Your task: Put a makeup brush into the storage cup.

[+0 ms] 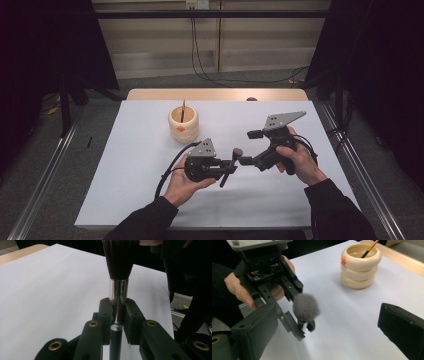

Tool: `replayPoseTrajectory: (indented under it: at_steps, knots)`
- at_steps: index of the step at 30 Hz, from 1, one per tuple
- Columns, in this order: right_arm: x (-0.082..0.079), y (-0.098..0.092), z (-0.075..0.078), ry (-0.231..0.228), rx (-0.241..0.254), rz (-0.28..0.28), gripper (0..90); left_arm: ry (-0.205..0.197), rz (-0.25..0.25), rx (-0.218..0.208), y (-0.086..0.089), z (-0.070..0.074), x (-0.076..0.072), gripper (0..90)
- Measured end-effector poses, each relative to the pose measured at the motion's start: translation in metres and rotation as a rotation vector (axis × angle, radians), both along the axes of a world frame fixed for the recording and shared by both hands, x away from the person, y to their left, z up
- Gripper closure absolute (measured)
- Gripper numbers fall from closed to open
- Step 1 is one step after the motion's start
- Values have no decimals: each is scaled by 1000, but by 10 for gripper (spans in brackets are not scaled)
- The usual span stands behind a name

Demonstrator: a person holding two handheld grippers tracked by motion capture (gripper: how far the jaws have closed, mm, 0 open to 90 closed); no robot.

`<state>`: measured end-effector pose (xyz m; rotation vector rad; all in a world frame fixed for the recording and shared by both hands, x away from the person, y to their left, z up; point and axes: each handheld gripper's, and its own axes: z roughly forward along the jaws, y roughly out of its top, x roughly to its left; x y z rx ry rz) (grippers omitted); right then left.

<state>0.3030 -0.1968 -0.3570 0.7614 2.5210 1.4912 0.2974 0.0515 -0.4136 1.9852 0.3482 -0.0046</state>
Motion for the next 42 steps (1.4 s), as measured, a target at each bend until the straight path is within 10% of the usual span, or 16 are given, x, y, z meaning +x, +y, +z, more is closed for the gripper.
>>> replayPoseTrajectory:
  at_steps: [42]
  knots:
    - [-27, -51, -32, -130, 45, -326, 14, -28, 113, -48, 30, 15, 10, 782]
